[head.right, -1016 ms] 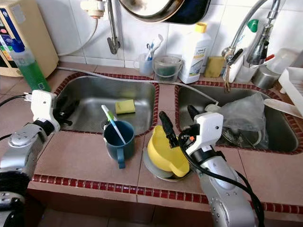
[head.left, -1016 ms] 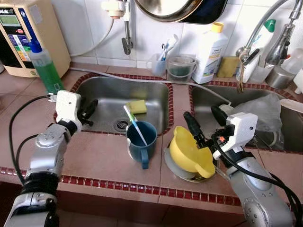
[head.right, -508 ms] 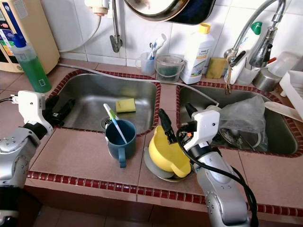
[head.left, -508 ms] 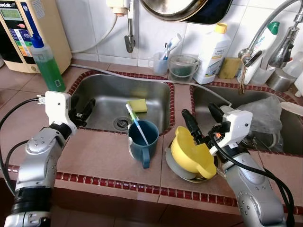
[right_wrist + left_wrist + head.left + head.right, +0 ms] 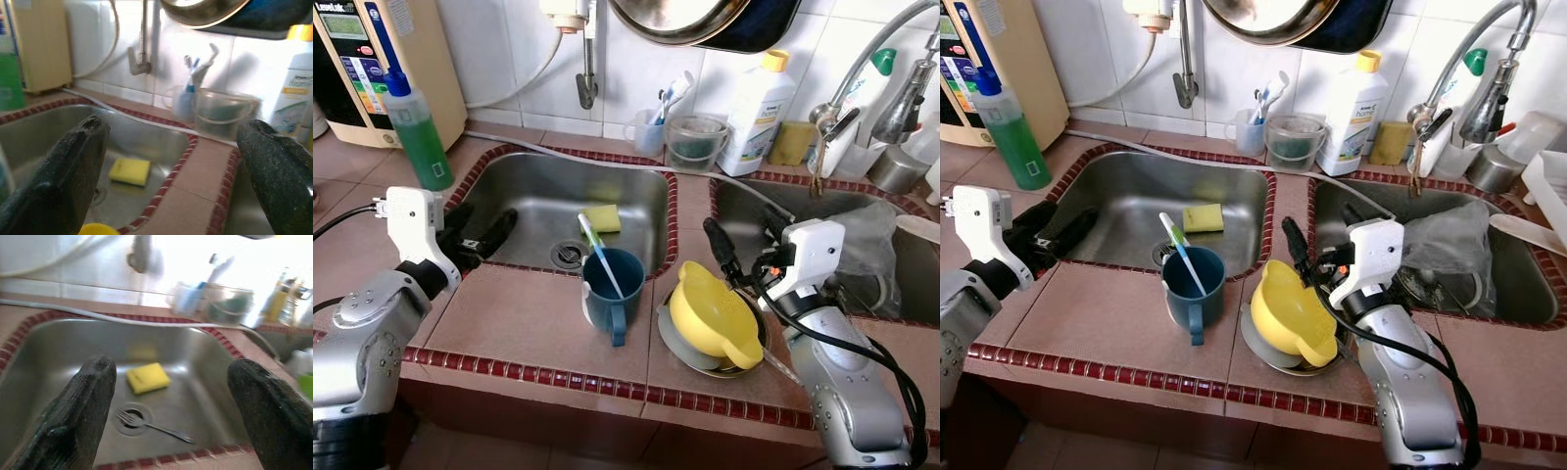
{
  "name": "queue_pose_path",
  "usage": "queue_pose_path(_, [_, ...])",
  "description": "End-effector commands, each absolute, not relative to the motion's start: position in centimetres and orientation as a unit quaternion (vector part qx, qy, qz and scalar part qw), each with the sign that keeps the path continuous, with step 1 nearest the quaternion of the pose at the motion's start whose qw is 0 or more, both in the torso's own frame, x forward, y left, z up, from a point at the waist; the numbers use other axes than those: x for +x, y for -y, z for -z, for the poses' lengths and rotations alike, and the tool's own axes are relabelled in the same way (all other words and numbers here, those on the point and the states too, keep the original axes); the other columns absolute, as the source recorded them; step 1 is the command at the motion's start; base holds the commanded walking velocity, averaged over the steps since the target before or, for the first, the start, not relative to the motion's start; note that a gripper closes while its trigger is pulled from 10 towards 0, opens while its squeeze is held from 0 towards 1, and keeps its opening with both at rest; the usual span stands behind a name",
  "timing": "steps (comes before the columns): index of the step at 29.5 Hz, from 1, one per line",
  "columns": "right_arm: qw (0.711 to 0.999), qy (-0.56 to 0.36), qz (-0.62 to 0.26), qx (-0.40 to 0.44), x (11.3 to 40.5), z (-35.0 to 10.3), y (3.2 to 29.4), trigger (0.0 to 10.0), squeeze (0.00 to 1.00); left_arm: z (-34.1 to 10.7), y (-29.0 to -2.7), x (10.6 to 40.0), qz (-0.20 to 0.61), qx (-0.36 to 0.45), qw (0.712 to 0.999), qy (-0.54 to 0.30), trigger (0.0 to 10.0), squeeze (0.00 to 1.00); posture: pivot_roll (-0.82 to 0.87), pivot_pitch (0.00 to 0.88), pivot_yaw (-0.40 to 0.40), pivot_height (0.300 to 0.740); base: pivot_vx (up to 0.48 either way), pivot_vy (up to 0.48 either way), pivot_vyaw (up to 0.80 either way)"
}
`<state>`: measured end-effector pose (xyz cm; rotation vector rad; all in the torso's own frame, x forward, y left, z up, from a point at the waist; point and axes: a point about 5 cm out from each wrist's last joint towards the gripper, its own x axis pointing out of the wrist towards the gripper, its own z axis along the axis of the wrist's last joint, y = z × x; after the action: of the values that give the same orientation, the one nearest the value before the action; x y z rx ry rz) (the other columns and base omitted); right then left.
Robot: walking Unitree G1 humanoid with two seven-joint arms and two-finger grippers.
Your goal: Kitchen organization
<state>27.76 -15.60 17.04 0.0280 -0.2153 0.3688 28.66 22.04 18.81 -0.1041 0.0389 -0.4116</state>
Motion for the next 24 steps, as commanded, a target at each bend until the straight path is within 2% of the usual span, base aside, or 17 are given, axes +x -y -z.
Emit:
queue_pose_path(1, [0.973, 0.105, -0.205, 0.018, 27.3, -17.3, 15.3, 10.0, 0.00, -19.2, -21.1, 28.2, 0.235, -0.048, 0.970, -0.026, 10.0, 1.00, 0.10, 0.000, -0.050, 0.740, 0.000, 0.000, 0.00])
queue_pose_path(2, [0.971, 0.104, -0.214, 0.019, 27.2, -17.4, 15.2, 10.0, 0.00, -19.2, -20.8, 27.9, 0.243, -0.046, 0.968, -0.029, 10.0, 0.94, 0.10, 0.000, -0.050, 0.740, 0.000, 0.000, 0.00])
queue_pose_path(3, [0.969, 0.102, -0.223, 0.022, 27.0, -17.4, 15.2, 10.0, 0.00, -19.2, -20.5, 27.7, 0.253, -0.047, 0.966, -0.031, 10.0, 0.55, 0.10, 0.000, -0.055, 0.740, 0.000, 0.000, 0.00])
queue_pose_path(4, [0.966, 0.098, -0.236, 0.031, 26.7, -17.4, 15.1, 10.0, 0.00, -19.2, -20.1, 27.5, 0.264, -0.050, 0.963, -0.033, 10.0, 0.00, 0.10, 0.000, -0.055, 0.740, 0.000, 0.000, 0.00])
queue_pose_path(12, [0.954, 0.075, -0.290, 0.030, 25.4, -17.6, 15.4, 10.0, 0.00, -18.9, -18.7, 26.3, 0.305, -0.063, 0.948, -0.059, 10.0, 0.00, 0.10, 0.000, -0.058, 0.740, 0.000, 0.000, 0.00])
queue_pose_path(24, [0.940, 0.051, -0.336, 0.018, 24.2, -17.9, 16.3, 10.0, 0.00, -19.2, -17.3, 26.7, 0.319, -0.108, 0.936, -0.103, 10.0, 0.00, 0.09, 0.000, -0.049, 0.740, 0.000, 0.000, 0.00])
